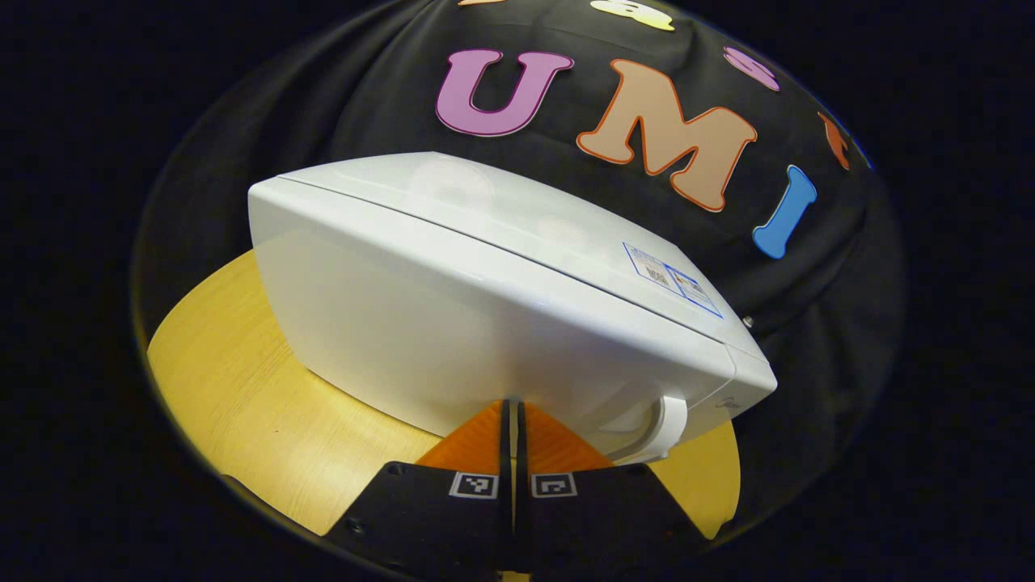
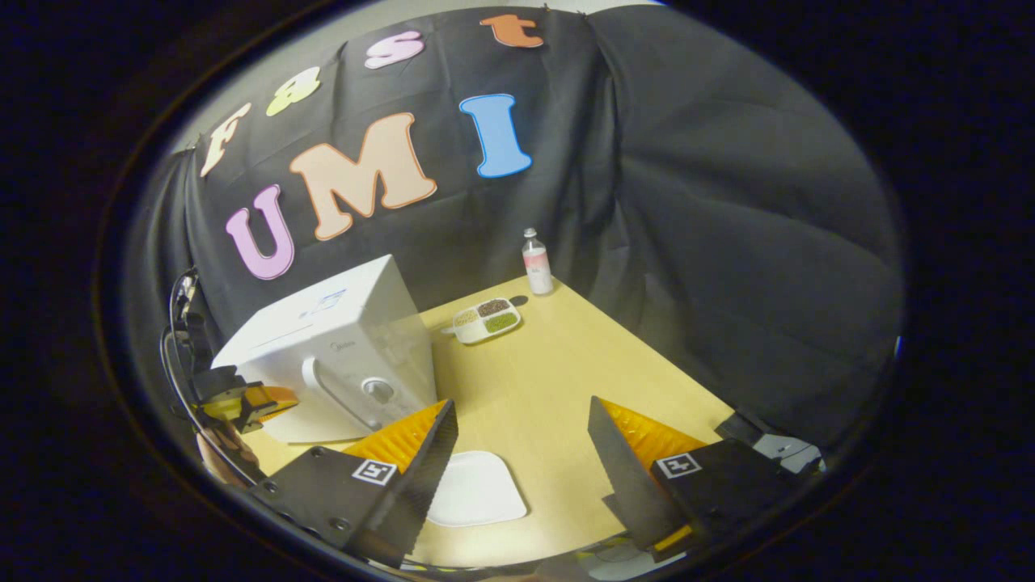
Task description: Open the microwave oven with the left hand, put the food in, and close the microwave oven.
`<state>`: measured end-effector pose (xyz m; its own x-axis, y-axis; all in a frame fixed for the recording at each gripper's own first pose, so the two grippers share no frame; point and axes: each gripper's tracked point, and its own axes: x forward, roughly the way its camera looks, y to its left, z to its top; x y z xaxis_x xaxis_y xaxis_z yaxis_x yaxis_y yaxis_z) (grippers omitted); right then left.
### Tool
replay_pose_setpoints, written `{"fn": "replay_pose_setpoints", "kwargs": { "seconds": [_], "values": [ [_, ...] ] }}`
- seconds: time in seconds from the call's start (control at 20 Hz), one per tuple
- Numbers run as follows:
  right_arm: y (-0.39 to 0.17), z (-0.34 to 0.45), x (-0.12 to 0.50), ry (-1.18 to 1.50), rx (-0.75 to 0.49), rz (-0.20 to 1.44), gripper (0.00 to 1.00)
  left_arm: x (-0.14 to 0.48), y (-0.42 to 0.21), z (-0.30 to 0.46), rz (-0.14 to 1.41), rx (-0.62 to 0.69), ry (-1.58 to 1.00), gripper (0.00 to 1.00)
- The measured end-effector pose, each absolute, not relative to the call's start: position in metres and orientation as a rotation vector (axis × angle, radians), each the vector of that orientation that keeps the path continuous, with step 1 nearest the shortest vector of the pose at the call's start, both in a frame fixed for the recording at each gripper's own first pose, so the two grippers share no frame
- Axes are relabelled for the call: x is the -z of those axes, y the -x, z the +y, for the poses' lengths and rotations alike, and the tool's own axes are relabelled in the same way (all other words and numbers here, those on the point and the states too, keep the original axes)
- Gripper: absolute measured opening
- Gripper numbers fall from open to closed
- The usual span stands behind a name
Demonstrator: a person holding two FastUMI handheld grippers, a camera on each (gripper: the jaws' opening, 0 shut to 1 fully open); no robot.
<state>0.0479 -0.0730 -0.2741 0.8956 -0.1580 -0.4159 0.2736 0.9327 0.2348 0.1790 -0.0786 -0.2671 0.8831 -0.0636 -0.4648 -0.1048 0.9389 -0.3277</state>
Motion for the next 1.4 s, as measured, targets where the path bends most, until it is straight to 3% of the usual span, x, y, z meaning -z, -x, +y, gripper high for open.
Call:
{"fn": "replay_pose_setpoints", "kwargs": {
  "seconds": [0.35,0.45,0.5,0.55,0.6,0.7,0.8,1.15,1.2,1.4],
  "values": [
    [-0.044,-0.051,0.263,-0.220,0.127,0.395,1.00,0.218,-0.137,-0.076,0.360,0.063,0.166,0.02],
    [-0.046,-0.034,0.254,-0.195,0.065,0.390,1.00,0.206,-0.116,-0.070,0.335,0.064,0.108,0.16],
    [-0.047,-0.024,0.250,-0.193,0.033,0.391,1.00,0.202,-0.107,-0.066,0.323,0.059,0.087,0.35],
    [-0.048,-0.015,0.246,-0.192,0.000,0.386,1.00,0.200,-0.098,-0.065,0.320,0.065,0.082,0.46],
    [-0.049,-0.007,0.240,-0.185,-0.027,0.378,1.00,0.199,-0.088,-0.065,0.318,0.068,0.082,0.70],
    [-0.050,0.004,0.230,-0.156,-0.069,0.362,1.00,0.198,-0.071,-0.058,0.314,0.063,0.080,0.88],
    [-0.049,0.014,0.216,-0.136,-0.101,0.335,1.00,0.194,-0.058,-0.050,0.312,0.039,0.081,1.00],
    [-0.053,0.020,0.144,-0.120,-0.167,0.190,1.00,0.122,-0.041,-0.015,0.159,-0.043,0.046,0.97],
    [-0.055,0.020,0.134,-0.113,-0.171,0.168,0.92,0.112,-0.041,-0.014,0.140,-0.037,0.045,0.96],
    [-0.057,0.012,0.117,-0.103,-0.180,0.126,0.91,0.094,-0.044,-0.016,0.115,-0.029,0.107,0.97]
  ]
}}
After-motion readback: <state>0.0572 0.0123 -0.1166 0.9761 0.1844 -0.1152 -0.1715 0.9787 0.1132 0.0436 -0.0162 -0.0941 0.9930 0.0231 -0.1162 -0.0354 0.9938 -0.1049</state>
